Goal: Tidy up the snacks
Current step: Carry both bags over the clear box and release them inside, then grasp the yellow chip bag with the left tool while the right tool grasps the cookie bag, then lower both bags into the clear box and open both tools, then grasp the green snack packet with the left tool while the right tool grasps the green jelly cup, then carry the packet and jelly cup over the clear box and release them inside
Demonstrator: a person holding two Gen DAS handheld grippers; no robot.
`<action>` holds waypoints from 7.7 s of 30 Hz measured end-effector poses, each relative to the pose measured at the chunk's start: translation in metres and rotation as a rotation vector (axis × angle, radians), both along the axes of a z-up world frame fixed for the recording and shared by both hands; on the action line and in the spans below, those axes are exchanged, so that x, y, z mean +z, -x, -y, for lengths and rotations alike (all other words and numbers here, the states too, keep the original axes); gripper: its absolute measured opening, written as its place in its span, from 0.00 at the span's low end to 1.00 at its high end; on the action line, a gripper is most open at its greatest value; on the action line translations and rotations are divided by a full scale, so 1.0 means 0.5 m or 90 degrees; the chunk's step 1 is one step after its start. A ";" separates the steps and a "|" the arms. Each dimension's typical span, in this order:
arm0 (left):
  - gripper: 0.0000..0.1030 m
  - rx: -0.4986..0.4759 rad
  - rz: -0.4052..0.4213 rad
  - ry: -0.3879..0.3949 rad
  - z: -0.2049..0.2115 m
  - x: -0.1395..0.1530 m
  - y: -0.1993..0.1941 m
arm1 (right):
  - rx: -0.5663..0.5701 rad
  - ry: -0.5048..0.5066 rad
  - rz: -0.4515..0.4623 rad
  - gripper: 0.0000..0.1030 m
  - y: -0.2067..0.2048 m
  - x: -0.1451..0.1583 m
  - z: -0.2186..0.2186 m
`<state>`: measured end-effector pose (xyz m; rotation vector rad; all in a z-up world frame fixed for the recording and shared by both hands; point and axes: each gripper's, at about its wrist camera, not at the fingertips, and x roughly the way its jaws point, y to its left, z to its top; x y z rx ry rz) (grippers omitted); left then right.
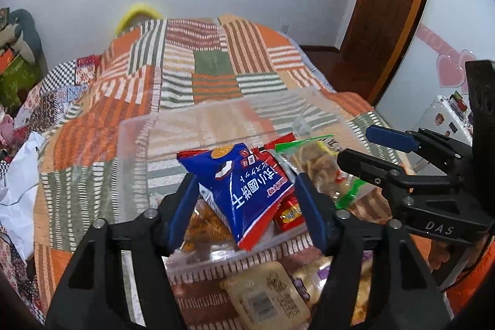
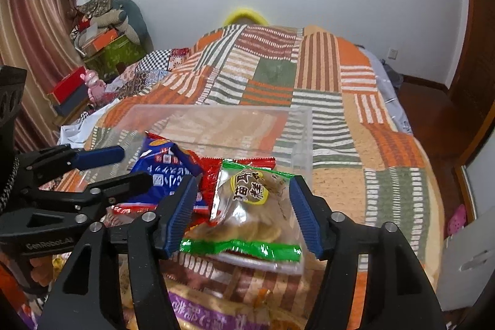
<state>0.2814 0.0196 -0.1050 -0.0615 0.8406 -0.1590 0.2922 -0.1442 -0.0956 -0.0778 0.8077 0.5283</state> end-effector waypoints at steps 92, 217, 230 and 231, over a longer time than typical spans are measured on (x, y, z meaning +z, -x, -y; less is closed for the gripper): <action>0.15 0.081 0.085 -0.014 -0.126 0.052 0.263 | 0.016 -0.072 0.010 0.36 0.193 0.015 0.059; 0.51 0.061 -0.043 -0.034 -0.084 -0.104 0.327 | 0.050 -0.031 -0.097 0.54 0.273 -0.107 0.001; 0.51 0.080 0.049 -0.013 -0.101 0.013 0.274 | 0.031 -0.056 -0.007 0.54 0.225 -0.007 0.006; 0.51 0.080 0.055 -0.010 -0.102 0.021 0.264 | 0.030 -0.058 0.001 0.54 0.218 0.001 0.006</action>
